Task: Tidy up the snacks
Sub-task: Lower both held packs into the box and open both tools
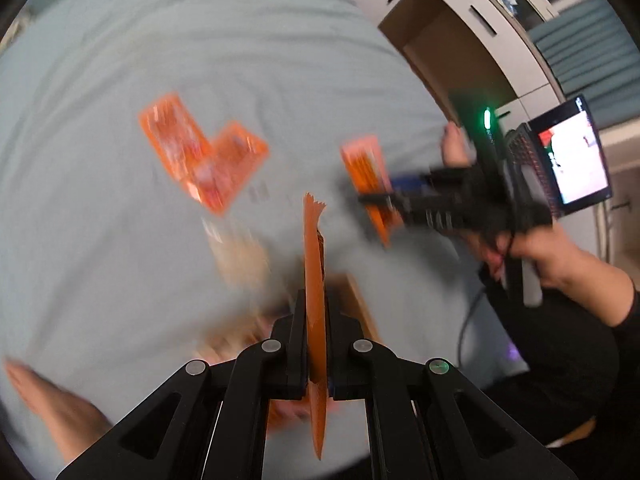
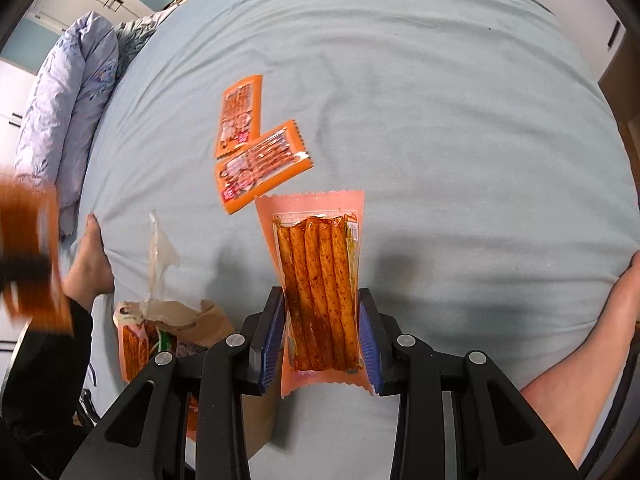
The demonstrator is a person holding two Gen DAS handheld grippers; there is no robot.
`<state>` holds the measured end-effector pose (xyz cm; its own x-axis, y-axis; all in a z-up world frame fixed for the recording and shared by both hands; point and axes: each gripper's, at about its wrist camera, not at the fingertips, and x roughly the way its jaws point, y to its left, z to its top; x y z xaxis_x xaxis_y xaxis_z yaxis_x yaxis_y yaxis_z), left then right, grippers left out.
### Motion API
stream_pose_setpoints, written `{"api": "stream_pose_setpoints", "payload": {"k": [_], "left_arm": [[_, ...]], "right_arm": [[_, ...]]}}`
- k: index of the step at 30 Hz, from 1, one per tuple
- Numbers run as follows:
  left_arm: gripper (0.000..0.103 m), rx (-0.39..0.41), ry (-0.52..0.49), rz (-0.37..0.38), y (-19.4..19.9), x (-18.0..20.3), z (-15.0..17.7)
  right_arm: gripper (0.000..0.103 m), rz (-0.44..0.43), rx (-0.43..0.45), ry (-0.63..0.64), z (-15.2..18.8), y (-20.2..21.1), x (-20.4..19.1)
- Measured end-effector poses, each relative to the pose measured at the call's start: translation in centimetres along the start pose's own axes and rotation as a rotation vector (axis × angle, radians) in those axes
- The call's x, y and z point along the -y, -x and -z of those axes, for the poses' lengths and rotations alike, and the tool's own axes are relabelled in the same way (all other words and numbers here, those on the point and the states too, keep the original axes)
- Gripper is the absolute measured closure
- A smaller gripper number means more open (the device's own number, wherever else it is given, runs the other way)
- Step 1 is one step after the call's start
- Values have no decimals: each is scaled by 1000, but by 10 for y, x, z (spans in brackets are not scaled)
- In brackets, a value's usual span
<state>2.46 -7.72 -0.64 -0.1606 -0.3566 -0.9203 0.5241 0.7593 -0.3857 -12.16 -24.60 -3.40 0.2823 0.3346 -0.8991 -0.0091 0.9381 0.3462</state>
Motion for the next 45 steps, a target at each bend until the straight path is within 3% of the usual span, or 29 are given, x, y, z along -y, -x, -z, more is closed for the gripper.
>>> {"api": "stream_pose_setpoints", "payload": {"k": [4, 8, 10, 12, 14, 16, 20, 23, 26, 31, 34, 45], "left_arm": [[98, -49, 85, 50, -45, -19, 35], [96, -127, 85, -13, -95, -25, 44], [79, -143, 90, -35, -105, -32, 48], [45, -131, 76, -82, -104, -33, 50], [38, -83, 35, -147, -96, -31, 50], [38, -60, 2, -166, -87, -30, 49], [27, 36, -11, -216, -59, -32, 46], [27, 81, 11, -264, -44, -43, 48], [26, 94, 49, -263, -37, -50, 57], [26, 92, 57, -257, -35, -58, 62], [26, 91, 53, -256, -32, -56, 64], [26, 139, 120, -263, -24, -70, 52]], "right_arm": [[70, -8, 7, 21, 3, 9, -14], [70, -47, -2, 4, 7, 18, -26], [70, -69, -28, -9, 12, 21, -35], [70, -99, -57, -14, 17, 22, -46], [70, -125, -78, -6, 20, 23, -59], [70, -151, -100, 7, 25, 25, -75], [69, -182, -162, 27, 34, 22, -100], [69, -166, -223, 24, 38, 7, -108], [66, -108, -251, 10, 38, -8, -108], [32, -79, -303, -51, 32, -26, -99], [23, -104, -317, -73, 27, -30, -96], [23, -34, -178, -196, 15, -14, -52]]}}
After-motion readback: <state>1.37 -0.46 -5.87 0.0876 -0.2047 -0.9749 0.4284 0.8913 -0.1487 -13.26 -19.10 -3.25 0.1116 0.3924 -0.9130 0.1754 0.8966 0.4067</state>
